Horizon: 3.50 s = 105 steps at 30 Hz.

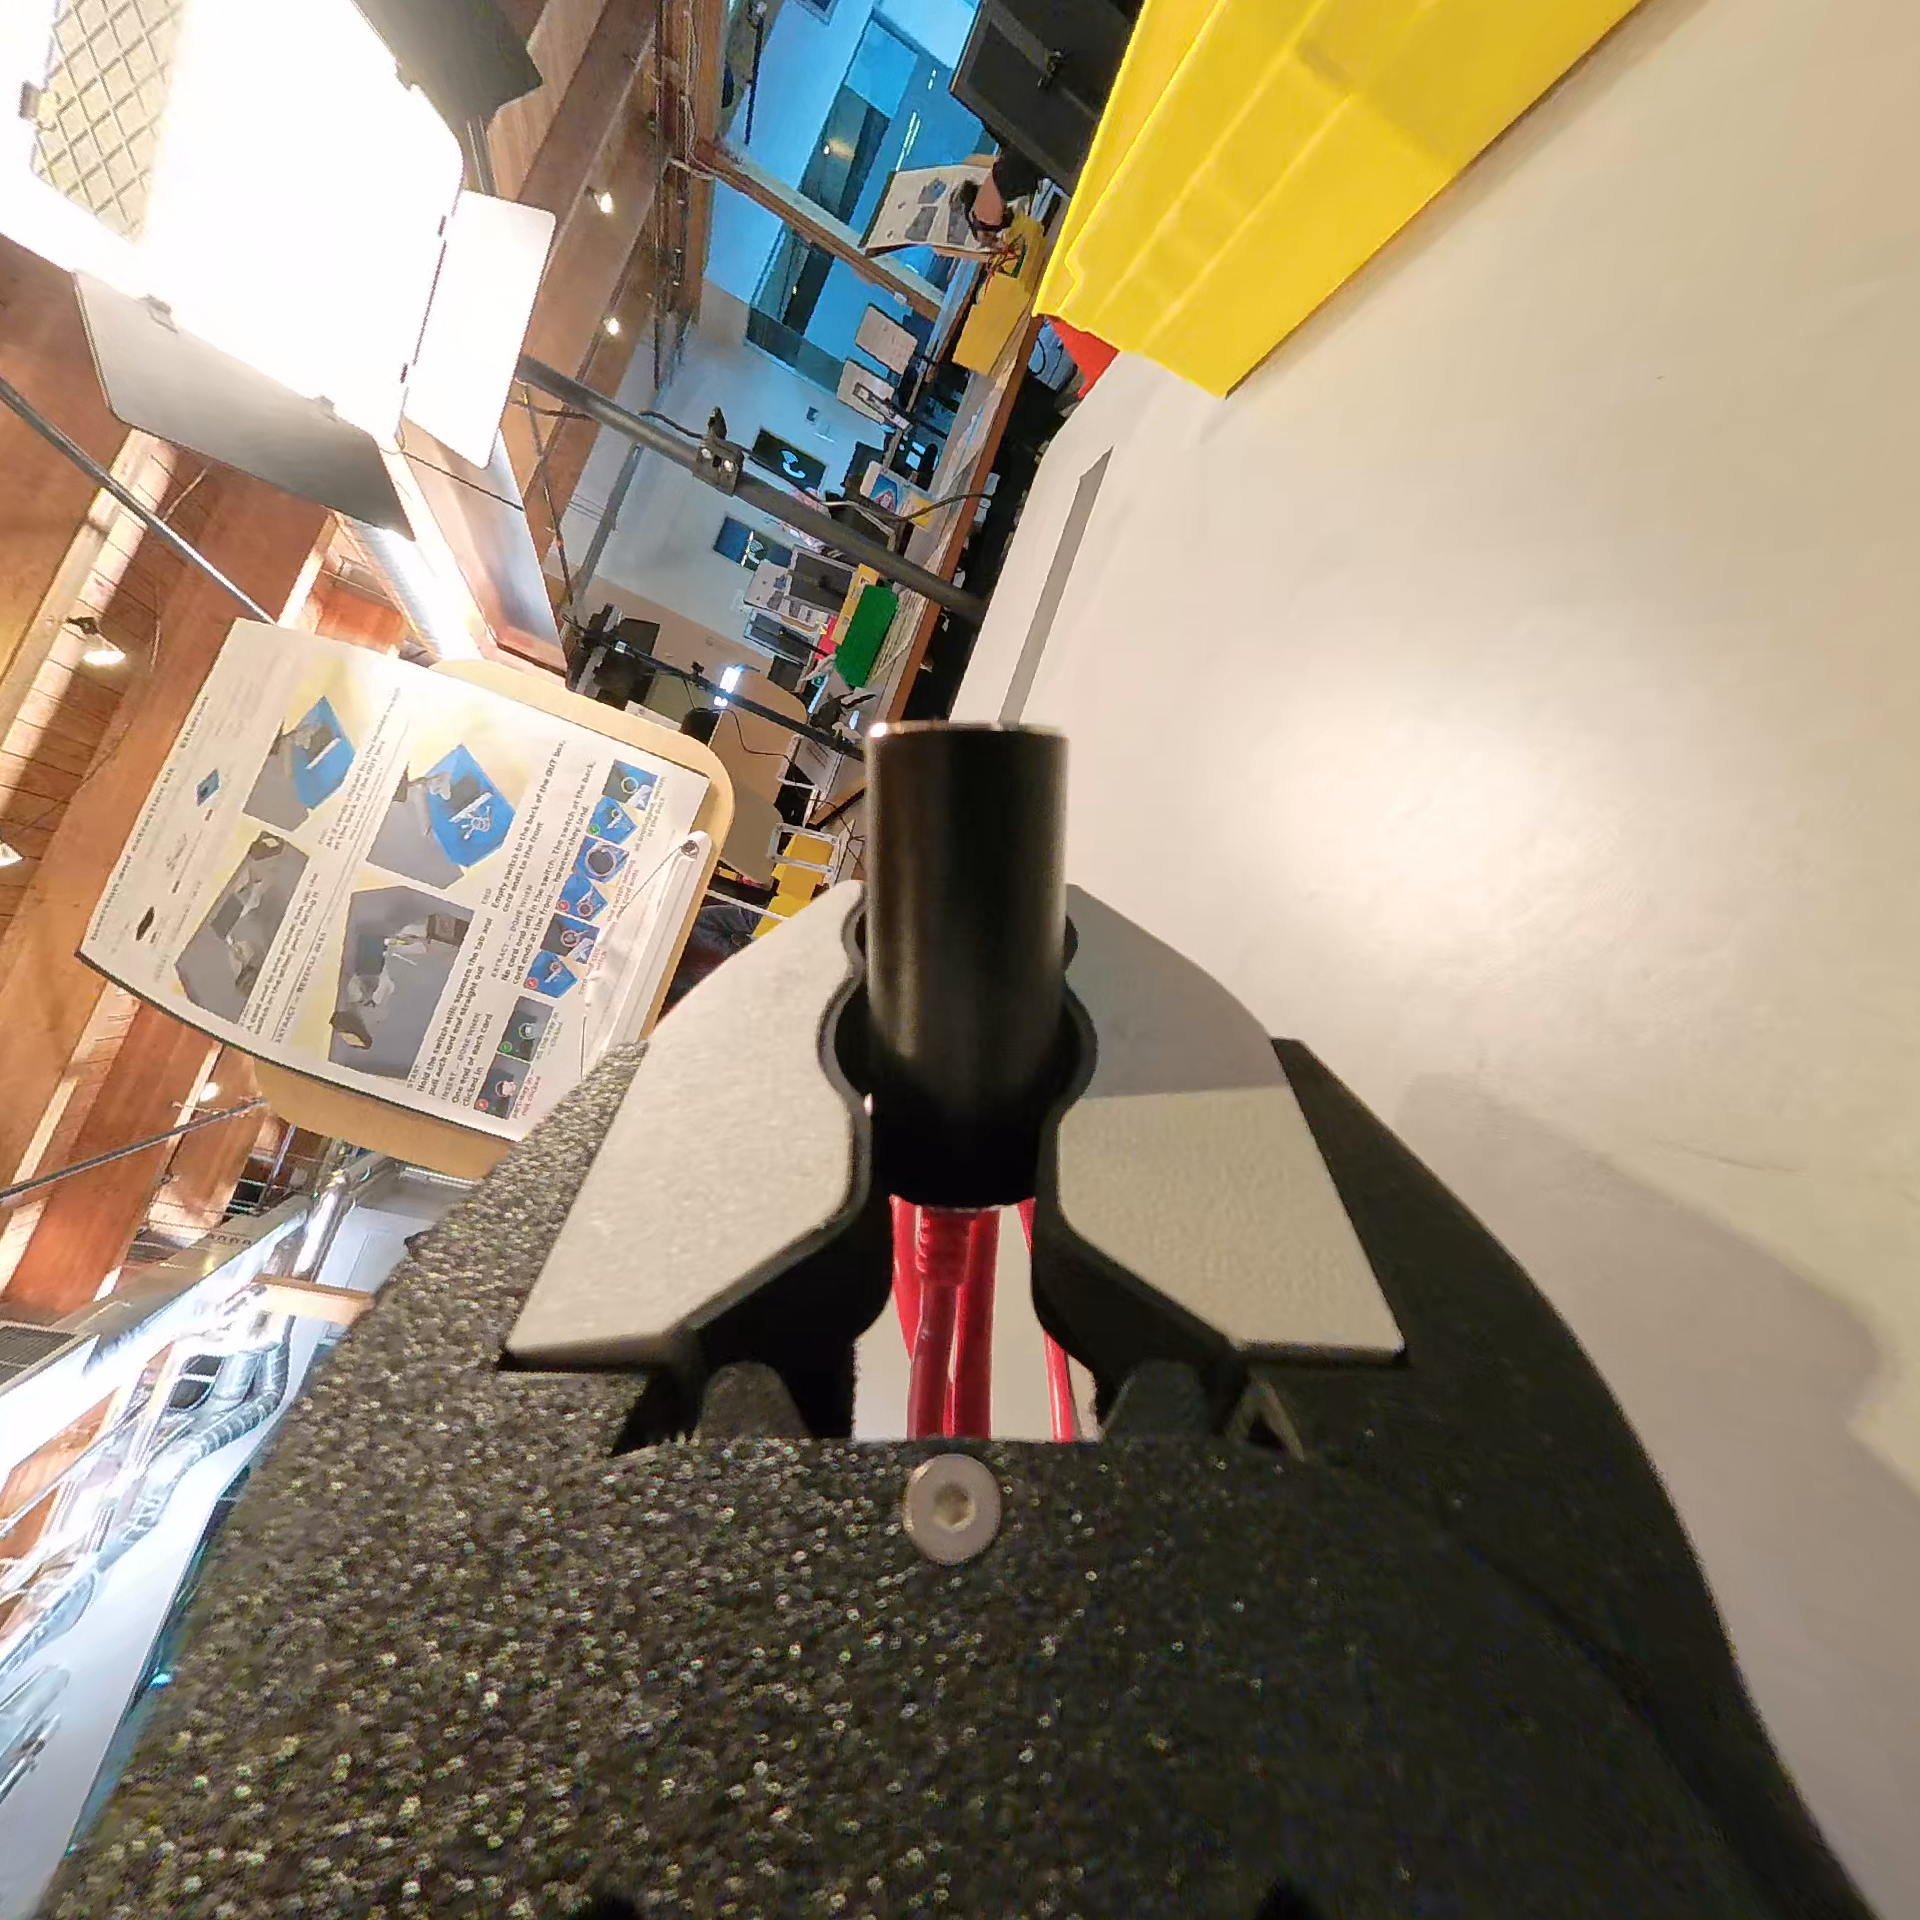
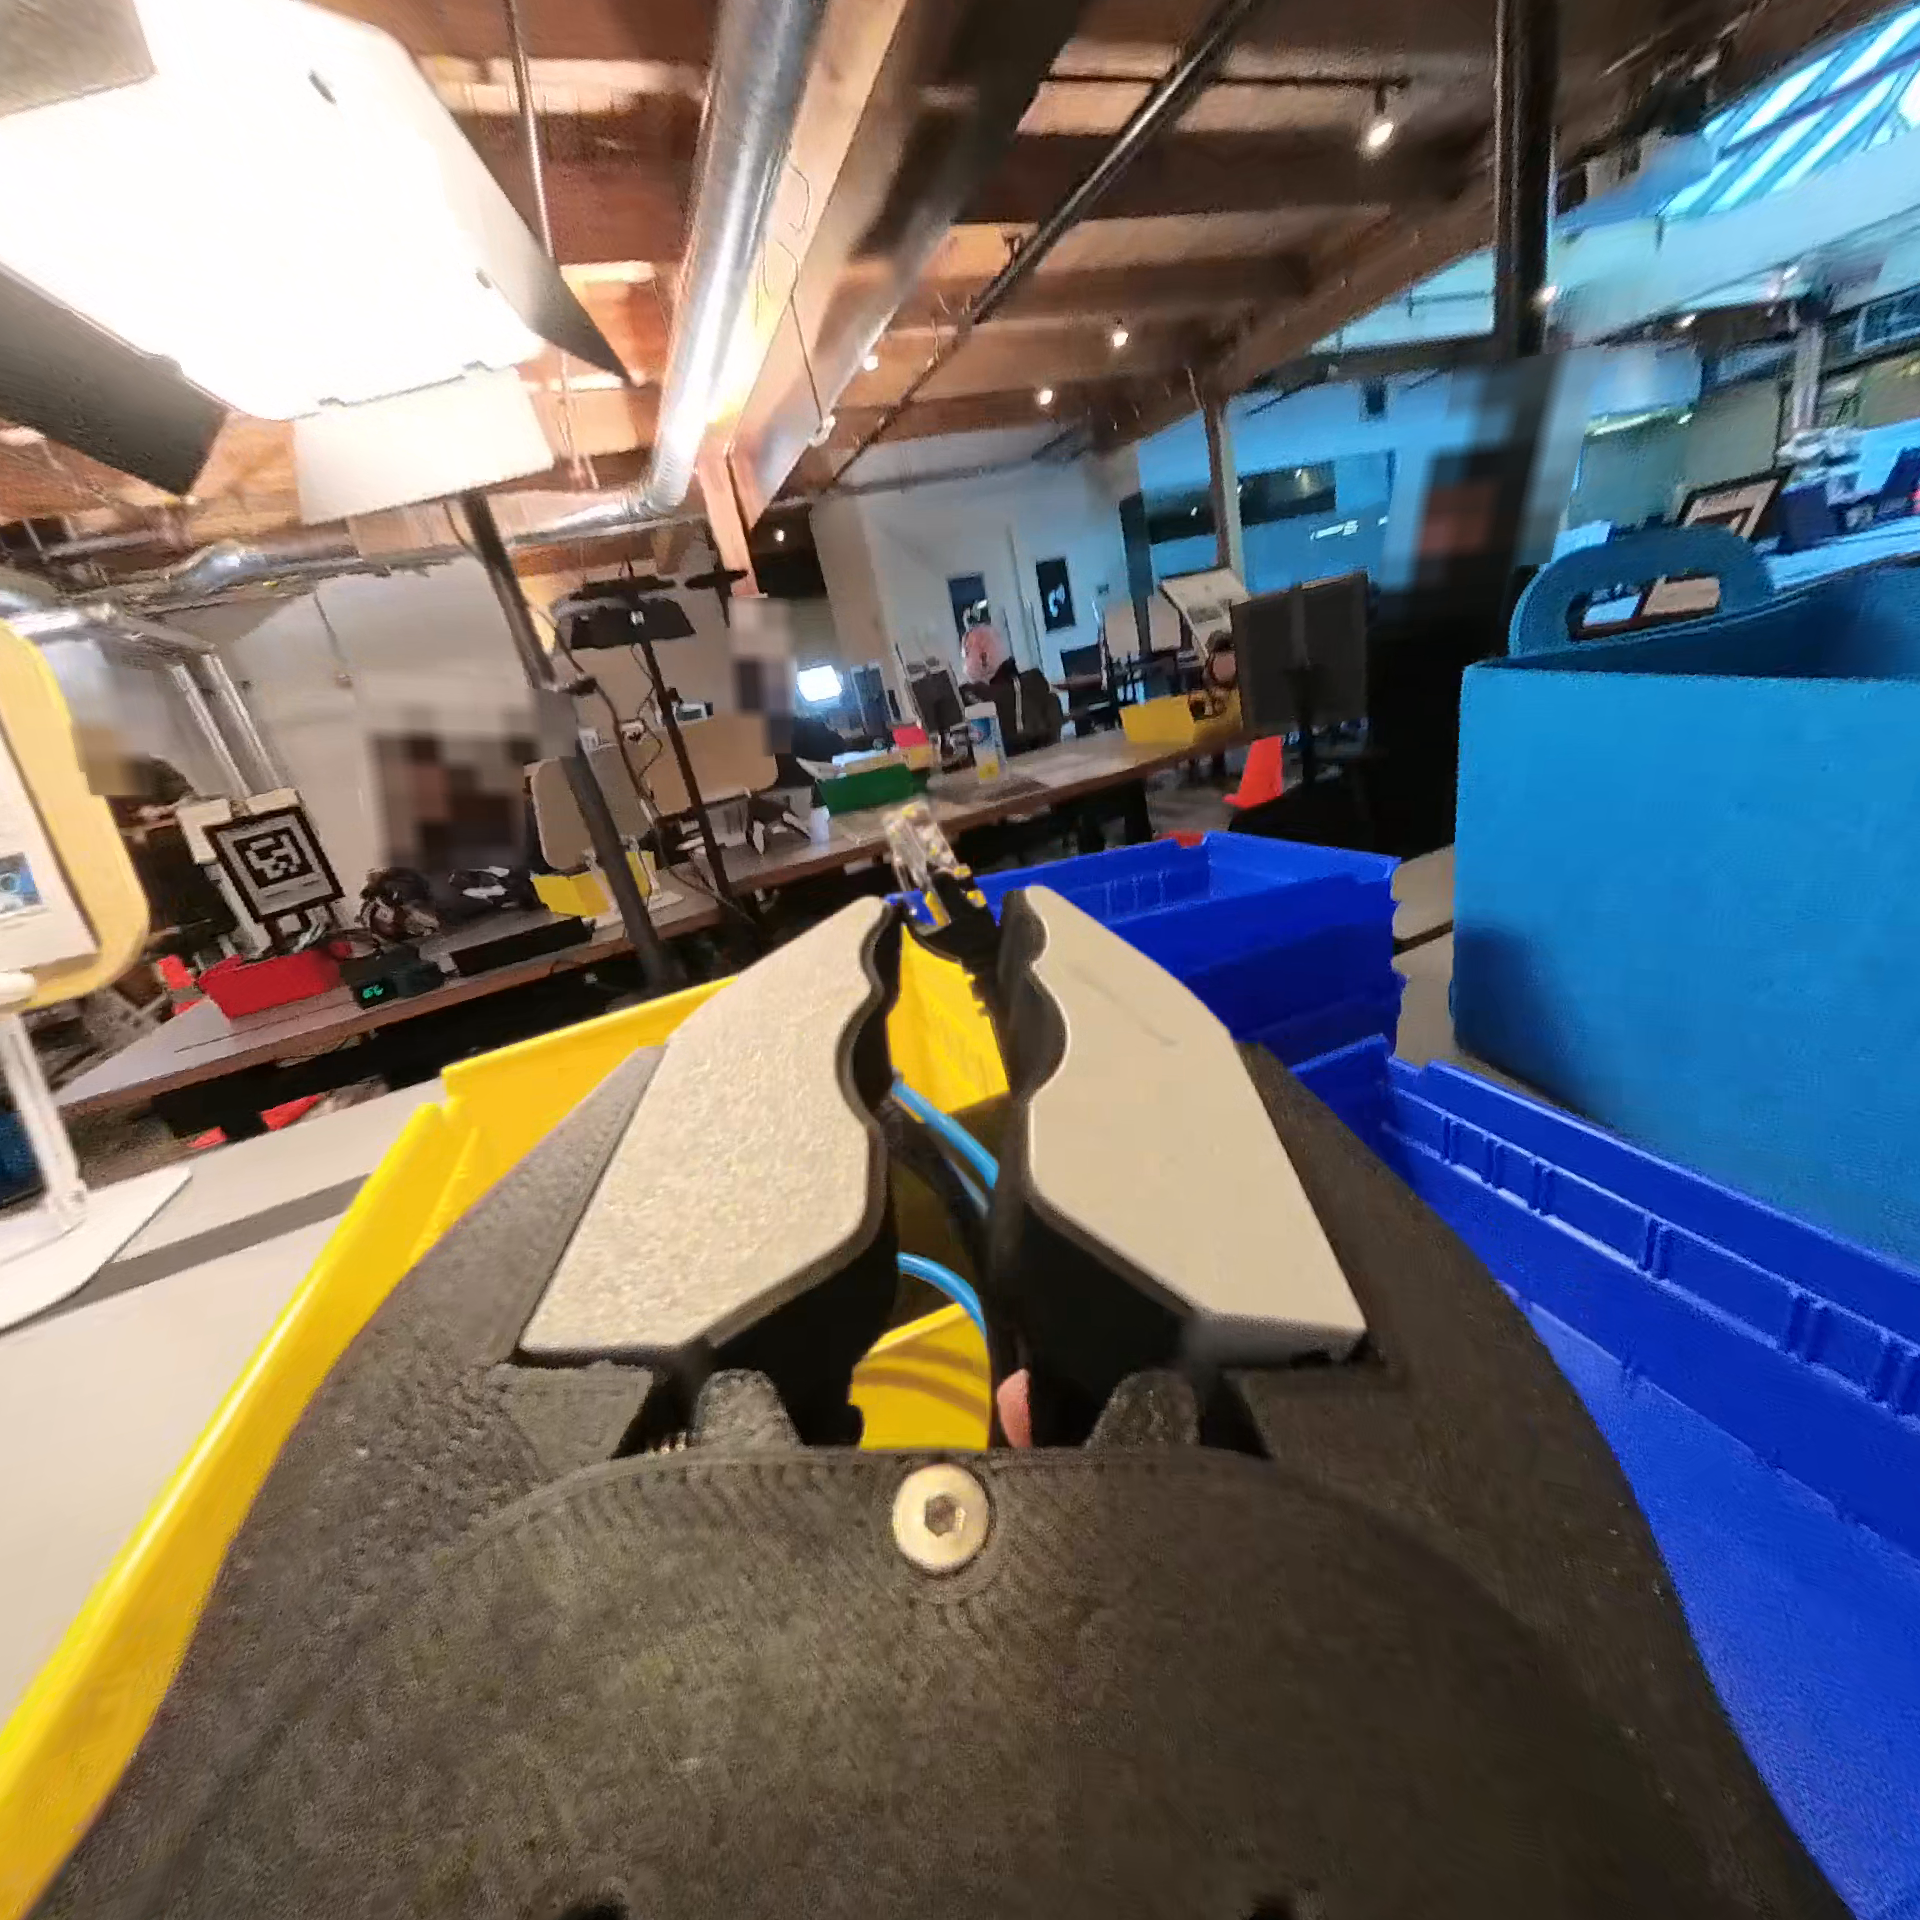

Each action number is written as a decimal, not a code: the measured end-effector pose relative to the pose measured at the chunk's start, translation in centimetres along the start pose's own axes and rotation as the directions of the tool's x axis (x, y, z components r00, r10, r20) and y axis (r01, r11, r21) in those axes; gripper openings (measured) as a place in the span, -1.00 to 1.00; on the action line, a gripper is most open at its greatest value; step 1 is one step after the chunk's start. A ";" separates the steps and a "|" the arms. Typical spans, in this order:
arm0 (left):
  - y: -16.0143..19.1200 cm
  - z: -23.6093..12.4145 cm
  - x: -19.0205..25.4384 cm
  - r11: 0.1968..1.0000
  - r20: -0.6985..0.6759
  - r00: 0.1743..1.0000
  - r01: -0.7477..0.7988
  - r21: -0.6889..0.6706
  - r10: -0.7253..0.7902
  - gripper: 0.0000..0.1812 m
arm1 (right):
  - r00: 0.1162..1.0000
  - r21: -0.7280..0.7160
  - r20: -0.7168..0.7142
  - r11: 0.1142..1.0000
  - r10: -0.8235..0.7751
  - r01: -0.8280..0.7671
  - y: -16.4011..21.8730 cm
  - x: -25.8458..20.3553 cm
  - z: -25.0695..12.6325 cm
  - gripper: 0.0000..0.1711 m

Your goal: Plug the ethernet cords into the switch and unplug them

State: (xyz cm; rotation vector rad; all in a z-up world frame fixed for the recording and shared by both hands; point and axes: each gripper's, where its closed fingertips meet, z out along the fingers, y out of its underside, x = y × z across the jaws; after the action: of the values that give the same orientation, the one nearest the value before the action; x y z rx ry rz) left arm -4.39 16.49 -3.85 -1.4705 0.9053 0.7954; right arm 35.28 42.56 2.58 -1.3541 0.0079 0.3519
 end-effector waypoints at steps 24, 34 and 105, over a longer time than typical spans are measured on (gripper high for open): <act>-2.7 -4.5 -7.4 0.479 -0.302 0.620 0.768 0.426 -0.725 -0.69 | 0.504 -0.095 0.863 0.984 0.007 0.149 3.6 -31.8 -12.3 -0.69; -5.0 -4.9 -5.4 0.216 -0.655 0.379 0.923 0.319 -0.654 -0.69 | 0.201 -0.001 0.979 0.988 -0.031 0.156 5.6 -41.4 -21.9 -0.64; -6.7 -6.8 -4.7 0.234 -0.750 0.403 0.915 0.328 -0.524 -0.69 | 0.219 0.066 0.960 0.900 -0.175 0.431 9.9 -43.0 -22.8 -0.93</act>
State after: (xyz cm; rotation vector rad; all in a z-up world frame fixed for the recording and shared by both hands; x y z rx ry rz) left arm -0.79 10.29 4.01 -1.1346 0.5751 -0.7393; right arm -3.51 12.01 -3.02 -1.1067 -1.3938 0.8146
